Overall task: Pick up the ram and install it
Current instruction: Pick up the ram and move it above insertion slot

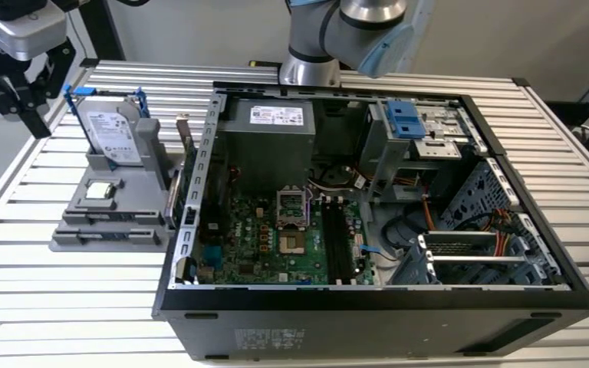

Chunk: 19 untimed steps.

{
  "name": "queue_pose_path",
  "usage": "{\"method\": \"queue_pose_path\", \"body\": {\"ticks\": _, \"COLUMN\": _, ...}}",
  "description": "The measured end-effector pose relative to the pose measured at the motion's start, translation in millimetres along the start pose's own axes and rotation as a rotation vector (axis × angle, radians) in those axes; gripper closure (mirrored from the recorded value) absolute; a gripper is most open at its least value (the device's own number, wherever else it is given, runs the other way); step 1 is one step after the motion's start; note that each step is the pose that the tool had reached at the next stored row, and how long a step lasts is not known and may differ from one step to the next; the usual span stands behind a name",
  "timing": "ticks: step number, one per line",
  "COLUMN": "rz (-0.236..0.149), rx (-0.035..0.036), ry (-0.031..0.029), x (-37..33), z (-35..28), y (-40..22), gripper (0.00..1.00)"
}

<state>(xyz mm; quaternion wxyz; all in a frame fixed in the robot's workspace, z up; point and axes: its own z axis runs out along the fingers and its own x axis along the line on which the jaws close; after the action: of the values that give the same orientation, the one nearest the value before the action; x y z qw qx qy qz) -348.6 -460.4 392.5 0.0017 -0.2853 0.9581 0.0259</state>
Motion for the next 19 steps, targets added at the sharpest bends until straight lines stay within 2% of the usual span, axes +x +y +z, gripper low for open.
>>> {"method": "queue_pose_path", "body": {"ticks": 17, "rz": -0.27, "rx": -0.0045, "ry": 0.0127, "x": 0.0, "z": 0.0, "y": 0.0, "gripper": 1.0}}
{"method": "queue_pose_path", "body": {"ticks": 19, "rz": -0.283, "rx": -0.0048, "ry": 0.0133, "x": 0.0, "z": 0.0, "y": 0.0, "gripper": 1.0}}
